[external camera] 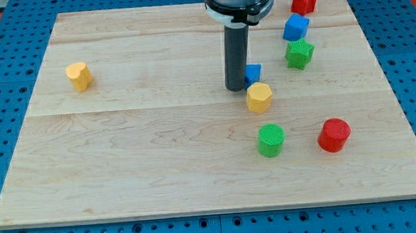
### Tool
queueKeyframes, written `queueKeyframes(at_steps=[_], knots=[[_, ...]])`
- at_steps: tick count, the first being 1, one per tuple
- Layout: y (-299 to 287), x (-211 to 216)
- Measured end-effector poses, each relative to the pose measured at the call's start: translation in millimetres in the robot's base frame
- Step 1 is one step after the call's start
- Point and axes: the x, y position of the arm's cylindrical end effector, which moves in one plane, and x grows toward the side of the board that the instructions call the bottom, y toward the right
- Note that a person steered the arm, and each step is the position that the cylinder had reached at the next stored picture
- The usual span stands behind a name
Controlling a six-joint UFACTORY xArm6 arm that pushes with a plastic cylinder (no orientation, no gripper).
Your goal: Slide the blue triangle to the bottom of the green star
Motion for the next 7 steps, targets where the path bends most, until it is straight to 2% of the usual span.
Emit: queueKeyframes(at_steps=[3,7], knots=[[-28,-16],[40,-17]])
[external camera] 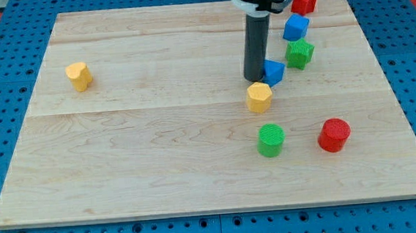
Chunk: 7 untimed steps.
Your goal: Slide the blue triangle to the bottom of the green star
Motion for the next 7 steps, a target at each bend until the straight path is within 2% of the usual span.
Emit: queueKeyframes(at_steps=[3,7], knots=[[0,-22],[47,-10]])
